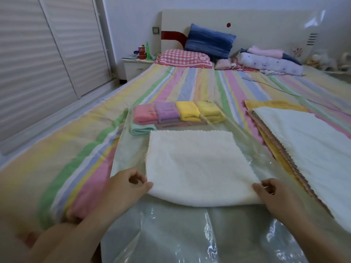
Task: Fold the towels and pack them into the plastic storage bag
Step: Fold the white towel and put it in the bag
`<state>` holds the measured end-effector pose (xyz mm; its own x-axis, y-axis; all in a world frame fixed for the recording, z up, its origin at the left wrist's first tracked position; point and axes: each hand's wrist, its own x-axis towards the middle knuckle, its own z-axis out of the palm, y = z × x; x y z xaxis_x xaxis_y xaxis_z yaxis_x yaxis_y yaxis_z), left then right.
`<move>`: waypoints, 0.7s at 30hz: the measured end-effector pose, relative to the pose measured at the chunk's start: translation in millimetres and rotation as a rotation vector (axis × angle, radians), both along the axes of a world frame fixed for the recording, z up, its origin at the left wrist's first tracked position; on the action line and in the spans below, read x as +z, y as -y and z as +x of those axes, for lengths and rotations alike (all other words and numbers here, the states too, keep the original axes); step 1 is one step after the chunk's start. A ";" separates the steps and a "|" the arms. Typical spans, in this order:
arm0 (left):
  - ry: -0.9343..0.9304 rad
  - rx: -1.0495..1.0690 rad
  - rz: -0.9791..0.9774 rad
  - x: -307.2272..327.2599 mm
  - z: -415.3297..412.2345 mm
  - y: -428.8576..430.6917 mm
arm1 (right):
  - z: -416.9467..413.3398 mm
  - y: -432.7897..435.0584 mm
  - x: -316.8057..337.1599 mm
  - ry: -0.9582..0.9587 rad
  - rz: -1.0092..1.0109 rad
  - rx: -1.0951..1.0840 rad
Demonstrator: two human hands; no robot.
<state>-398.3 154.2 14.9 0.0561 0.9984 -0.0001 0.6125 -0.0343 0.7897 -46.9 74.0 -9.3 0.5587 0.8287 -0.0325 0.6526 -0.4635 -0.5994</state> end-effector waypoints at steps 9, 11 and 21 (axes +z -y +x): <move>0.303 -0.030 0.088 -5.9 -15.7 27.6 | -17.1 14.6 -1.8 0.048 0.178 -0.059; 0.358 -0.027 0.103 -8.7 -13.1 28.6 | -19.6 16.2 -0.1 0.023 0.244 -0.037; 0.165 0.086 0.279 -6.3 -3.7 10.8 | -18.7 -19.8 33.6 -0.176 0.423 -0.051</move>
<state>-402.0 143.4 8.6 -0.0517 0.9599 0.2756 0.4874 -0.2166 0.8459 -65.6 93.9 24.4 0.6151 0.7614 0.2048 0.5068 -0.1827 -0.8425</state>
